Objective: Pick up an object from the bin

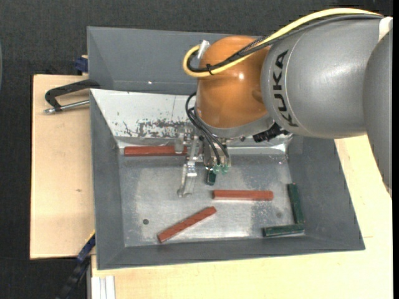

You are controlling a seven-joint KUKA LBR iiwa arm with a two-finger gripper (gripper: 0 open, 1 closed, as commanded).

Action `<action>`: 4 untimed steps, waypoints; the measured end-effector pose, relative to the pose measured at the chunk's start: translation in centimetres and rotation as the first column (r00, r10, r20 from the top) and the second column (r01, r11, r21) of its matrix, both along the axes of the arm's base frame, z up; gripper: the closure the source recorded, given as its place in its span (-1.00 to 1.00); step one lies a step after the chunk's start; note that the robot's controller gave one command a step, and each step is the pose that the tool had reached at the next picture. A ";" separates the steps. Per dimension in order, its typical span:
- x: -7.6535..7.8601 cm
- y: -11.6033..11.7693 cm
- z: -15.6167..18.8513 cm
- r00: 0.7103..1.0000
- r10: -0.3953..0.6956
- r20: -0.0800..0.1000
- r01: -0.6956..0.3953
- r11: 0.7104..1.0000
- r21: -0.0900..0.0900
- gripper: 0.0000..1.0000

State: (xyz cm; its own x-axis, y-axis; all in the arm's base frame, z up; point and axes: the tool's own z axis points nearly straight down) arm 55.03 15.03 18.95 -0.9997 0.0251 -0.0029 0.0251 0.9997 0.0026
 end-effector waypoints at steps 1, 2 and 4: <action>3.2 -0.3 -7.1 0.999 0.043 0.005 -0.043 0.999 -0.001 -1.00; 3.4 -0.3 -8.5 0.998 0.063 0.004 -0.063 0.998 0.000 -1.00; 1.7 -1.9 -5.9 0.890 0.456 0.003 -0.456 0.890 -0.003 -1.00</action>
Offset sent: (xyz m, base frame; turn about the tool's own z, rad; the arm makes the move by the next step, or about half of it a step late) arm -0.0376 -0.0755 -0.0496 -0.1823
